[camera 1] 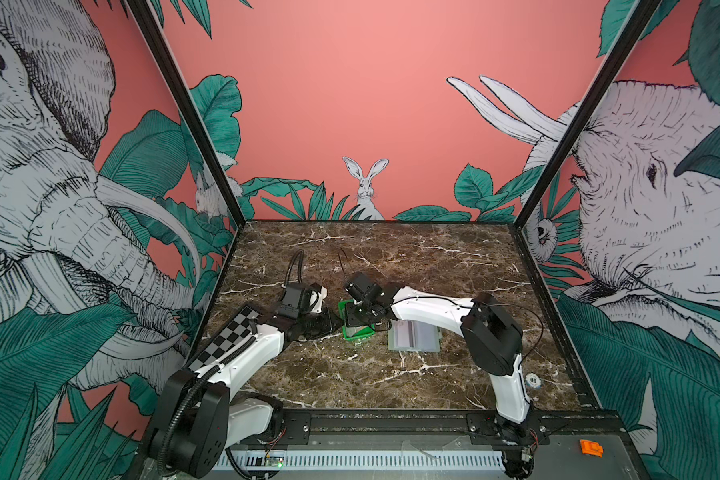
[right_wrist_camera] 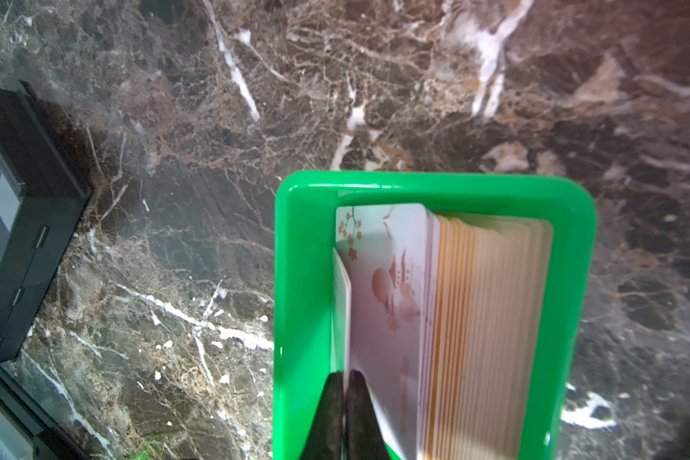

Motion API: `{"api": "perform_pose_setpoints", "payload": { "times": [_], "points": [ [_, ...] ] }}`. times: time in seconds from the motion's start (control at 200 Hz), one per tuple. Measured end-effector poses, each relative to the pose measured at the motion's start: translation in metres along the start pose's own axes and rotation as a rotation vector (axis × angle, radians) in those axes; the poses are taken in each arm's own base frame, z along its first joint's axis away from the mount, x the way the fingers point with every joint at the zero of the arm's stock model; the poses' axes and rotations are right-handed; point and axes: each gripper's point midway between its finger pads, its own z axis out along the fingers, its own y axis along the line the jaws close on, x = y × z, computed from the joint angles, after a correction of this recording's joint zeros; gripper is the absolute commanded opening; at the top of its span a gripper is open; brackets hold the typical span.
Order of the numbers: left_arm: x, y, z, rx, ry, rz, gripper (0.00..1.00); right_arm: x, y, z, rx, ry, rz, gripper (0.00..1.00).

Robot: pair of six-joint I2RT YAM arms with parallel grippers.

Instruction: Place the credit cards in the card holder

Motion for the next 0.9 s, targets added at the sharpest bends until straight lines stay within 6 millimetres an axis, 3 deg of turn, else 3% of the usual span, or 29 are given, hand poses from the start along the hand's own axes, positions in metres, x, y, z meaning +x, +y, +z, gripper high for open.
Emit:
{"api": "perform_pose_setpoints", "payload": {
  "times": [0.185,0.43,0.56,0.9],
  "points": [
    [0.0,0.001,0.002,0.0,0.005,-0.006,0.18,-0.008,-0.021,-0.012,0.035,-0.028,0.019,0.35],
    [0.001,0.003,0.006,0.001,0.016,-0.011,0.18,-0.026,-0.029,-0.039,0.04,-0.092,-0.018,0.57],
    [0.001,0.003,0.006,0.001,0.017,-0.01,0.18,-0.029,-0.033,-0.043,0.023,-0.083,-0.06,0.7],
    [-0.004,-0.003,0.015,-0.004,0.025,0.003,0.18,-0.024,-0.047,-0.031,-0.001,-0.013,-0.135,0.74]
  ]
}}
